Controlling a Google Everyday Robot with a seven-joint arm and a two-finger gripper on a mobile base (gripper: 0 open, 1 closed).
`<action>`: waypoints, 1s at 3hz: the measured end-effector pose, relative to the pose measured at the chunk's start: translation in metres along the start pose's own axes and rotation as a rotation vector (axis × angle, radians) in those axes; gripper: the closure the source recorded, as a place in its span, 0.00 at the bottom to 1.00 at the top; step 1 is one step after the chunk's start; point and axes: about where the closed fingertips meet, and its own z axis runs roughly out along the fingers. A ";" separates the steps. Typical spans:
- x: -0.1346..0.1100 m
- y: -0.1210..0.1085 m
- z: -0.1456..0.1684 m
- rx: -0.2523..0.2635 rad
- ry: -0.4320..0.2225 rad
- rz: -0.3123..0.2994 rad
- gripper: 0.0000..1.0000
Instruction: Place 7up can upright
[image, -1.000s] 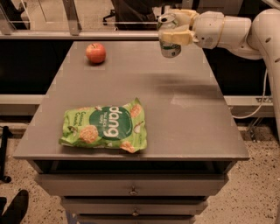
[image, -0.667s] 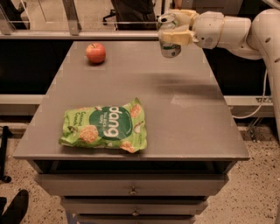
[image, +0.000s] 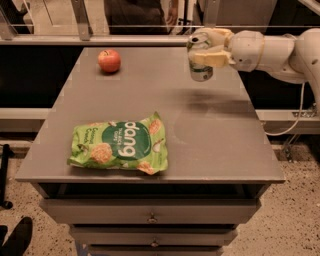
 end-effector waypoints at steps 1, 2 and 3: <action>0.017 0.007 -0.020 0.020 -0.041 0.031 1.00; 0.030 0.006 -0.031 0.048 -0.092 0.048 1.00; 0.044 0.005 -0.042 0.063 -0.118 0.056 0.88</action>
Offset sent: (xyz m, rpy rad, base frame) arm -0.0036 -0.0565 -0.0494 0.1997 0.0048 -0.0455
